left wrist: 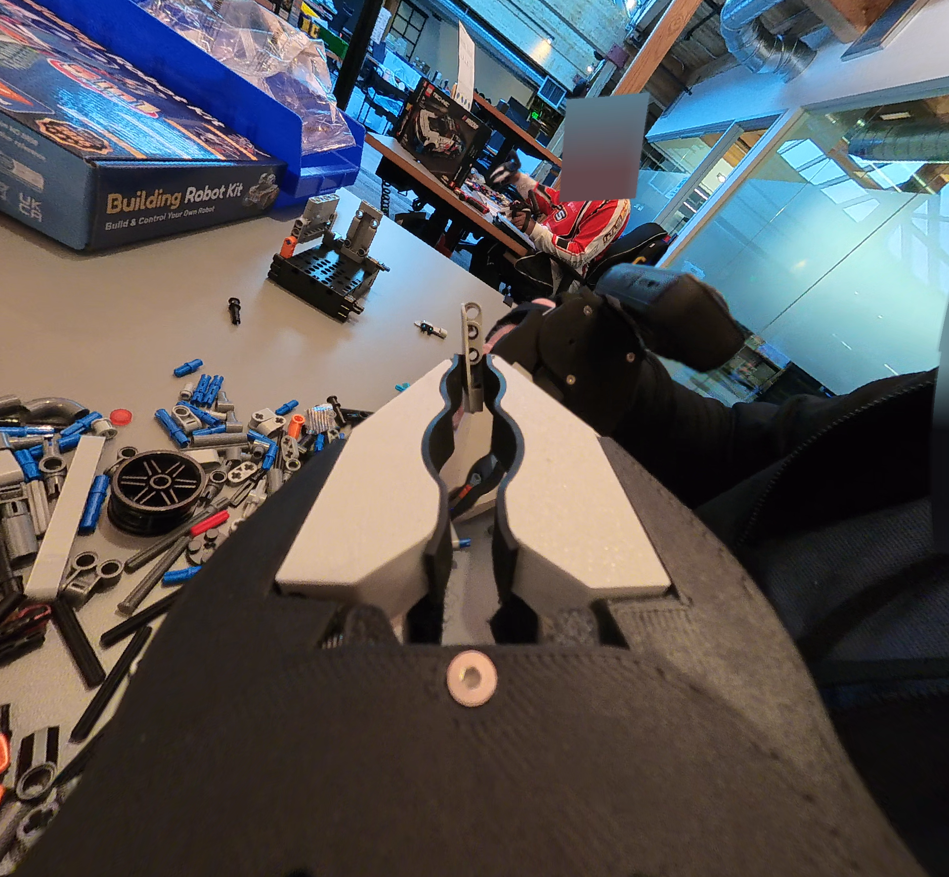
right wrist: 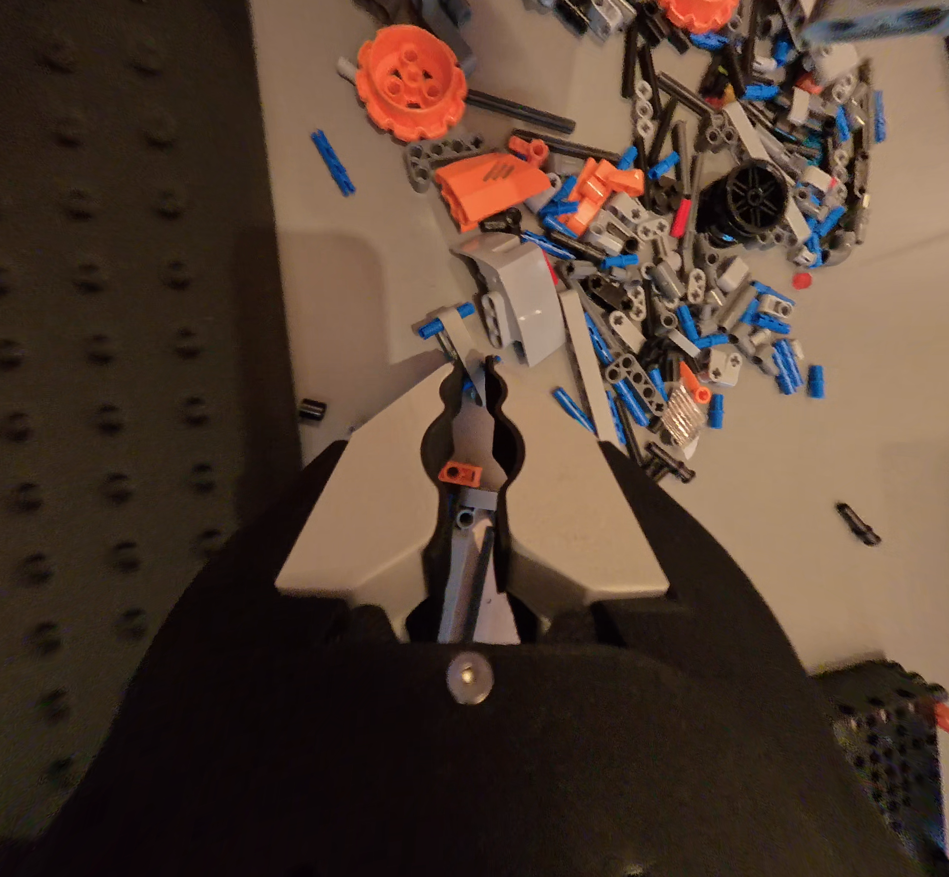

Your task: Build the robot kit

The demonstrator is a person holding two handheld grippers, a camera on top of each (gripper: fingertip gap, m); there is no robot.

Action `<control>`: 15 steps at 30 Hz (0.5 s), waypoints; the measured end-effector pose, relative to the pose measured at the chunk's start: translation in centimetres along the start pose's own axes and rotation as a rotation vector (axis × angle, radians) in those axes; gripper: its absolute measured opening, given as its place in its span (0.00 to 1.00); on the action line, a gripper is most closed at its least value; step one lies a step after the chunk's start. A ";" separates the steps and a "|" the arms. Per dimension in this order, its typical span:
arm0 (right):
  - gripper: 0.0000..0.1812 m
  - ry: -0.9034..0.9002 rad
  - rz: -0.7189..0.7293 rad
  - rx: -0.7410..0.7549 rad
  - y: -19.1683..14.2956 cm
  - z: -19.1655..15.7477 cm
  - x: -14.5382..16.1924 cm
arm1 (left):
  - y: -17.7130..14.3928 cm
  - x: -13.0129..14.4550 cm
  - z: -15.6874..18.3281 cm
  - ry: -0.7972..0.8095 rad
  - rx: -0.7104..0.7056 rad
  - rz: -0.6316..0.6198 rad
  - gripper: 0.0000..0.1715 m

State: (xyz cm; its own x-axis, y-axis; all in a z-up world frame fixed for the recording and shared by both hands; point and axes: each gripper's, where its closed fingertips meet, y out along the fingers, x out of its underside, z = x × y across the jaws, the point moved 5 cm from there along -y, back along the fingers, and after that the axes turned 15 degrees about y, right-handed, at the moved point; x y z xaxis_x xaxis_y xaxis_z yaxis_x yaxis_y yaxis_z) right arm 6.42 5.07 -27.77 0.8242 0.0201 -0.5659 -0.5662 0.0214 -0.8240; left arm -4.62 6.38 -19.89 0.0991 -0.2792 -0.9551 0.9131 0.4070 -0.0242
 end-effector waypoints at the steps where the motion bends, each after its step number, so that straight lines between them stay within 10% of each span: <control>1: 0.03 0.013 -0.001 -0.035 -0.2 -0.2 -0.1 | -0.1 0.1 0.0 -0.004 0.001 0.000 0.03; 15: 0.01 0.537 0.324 -0.564 -4.5 1.6 -2.1 | -0.8 2.2 1.2 -0.071 0.051 -0.043 0.02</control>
State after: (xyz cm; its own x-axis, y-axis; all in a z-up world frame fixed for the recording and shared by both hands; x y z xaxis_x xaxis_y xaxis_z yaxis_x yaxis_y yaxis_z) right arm 7.20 6.56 -22.84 0.5926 -0.5421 -0.5957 -0.8054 -0.4091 -0.4289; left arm -4.62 4.40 -21.61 0.0860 -0.3573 -0.9300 0.9358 0.3492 -0.0476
